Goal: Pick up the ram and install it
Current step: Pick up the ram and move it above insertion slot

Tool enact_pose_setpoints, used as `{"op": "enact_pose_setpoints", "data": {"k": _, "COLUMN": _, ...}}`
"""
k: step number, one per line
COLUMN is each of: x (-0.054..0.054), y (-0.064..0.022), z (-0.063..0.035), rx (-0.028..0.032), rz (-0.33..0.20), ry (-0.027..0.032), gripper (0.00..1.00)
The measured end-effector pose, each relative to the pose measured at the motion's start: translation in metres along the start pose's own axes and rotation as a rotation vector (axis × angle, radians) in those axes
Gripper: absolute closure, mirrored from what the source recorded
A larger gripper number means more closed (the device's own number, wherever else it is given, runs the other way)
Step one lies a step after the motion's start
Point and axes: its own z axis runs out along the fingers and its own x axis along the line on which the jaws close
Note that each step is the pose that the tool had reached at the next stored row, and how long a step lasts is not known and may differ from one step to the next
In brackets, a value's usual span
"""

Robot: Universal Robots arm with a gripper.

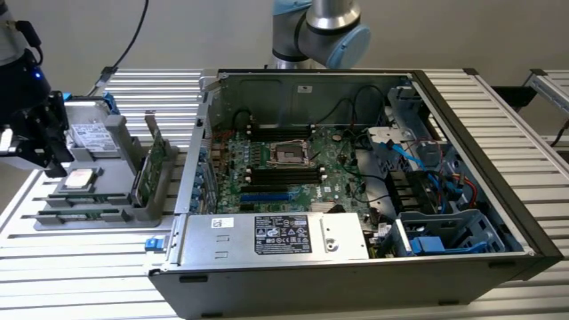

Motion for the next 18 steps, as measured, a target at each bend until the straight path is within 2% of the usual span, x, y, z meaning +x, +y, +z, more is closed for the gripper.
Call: {"op": "enact_pose_setpoints", "data": {"k": 18, "x": -0.001, "y": -0.0021, "z": 0.0327, "rx": 0.0003, "rz": -0.009, "ry": 0.0007, "gripper": 0.64}}
